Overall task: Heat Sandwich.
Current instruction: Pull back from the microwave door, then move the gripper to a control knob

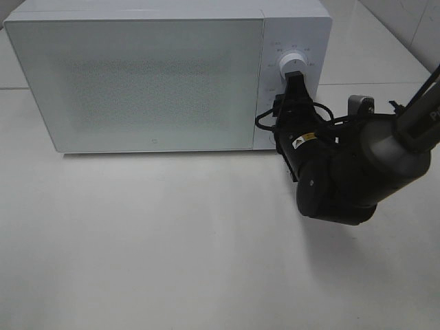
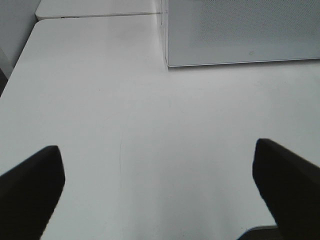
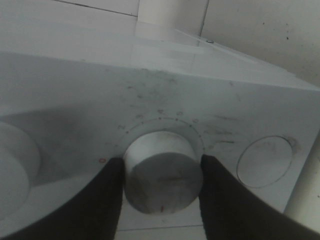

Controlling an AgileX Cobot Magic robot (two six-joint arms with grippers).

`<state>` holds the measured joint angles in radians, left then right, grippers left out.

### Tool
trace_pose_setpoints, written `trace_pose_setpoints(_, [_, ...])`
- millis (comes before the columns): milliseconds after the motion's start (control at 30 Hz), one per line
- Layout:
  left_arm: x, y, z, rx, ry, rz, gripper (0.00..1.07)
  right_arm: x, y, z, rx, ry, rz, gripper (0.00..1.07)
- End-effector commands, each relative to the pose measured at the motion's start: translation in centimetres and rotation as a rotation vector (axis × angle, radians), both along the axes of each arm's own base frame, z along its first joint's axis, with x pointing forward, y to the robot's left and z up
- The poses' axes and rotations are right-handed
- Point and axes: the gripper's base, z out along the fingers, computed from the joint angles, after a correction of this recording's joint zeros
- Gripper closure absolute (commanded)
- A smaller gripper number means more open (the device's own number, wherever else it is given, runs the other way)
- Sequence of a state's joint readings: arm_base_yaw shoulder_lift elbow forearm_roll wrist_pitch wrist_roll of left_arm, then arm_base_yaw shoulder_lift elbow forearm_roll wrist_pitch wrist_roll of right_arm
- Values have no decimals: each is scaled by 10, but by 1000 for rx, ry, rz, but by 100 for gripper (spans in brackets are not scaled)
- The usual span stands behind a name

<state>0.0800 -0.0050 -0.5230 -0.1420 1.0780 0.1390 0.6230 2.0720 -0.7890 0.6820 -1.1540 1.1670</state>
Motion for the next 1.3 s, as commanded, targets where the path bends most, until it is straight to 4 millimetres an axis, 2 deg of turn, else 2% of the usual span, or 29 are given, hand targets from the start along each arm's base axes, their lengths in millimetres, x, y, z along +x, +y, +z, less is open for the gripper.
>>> trace_pose_setpoints(33, [-2, 0, -1, -2, -16, -7, 9, 6, 0, 14, 124, -103, -43, 100])
trace_pose_setpoints(800, [-2, 0, -1, -2, -16, -7, 9, 6, 0, 13, 137, -94, -50, 95])
trace_pose_setpoints(967, [-2, 0, -1, -2, -16, -7, 9, 6, -1, 14, 136, -102, -52, 90])
trace_pose_setpoints(1067, [-2, 0, -1, -2, -16, -7, 9, 7, -1, 16, 135, -121, -50, 80])
trace_pose_setpoints(1100, [-2, 0, -1, -2, -16, -7, 9, 7, -1, 16, 135, -121, -50, 80])
trace_pose_setpoints(1167, [-2, 0, -1, -2, -16, -7, 9, 7, 0, 16, 132, -129, -43, 72])
trace_pose_setpoints(1233, [-2, 0, -1, -2, -16, -7, 9, 7, 0, 16, 132, -129, -42, 56])
trace_pose_setpoints(1267, [-2, 0, -1, -2, -16, -7, 9, 7, 0, 16, 132, -129, -42, 56])
trace_pose_setpoints(1300, [-2, 0, -1, -2, -16, -7, 9, 7, 0, 16, 132, -128, -42, 50])
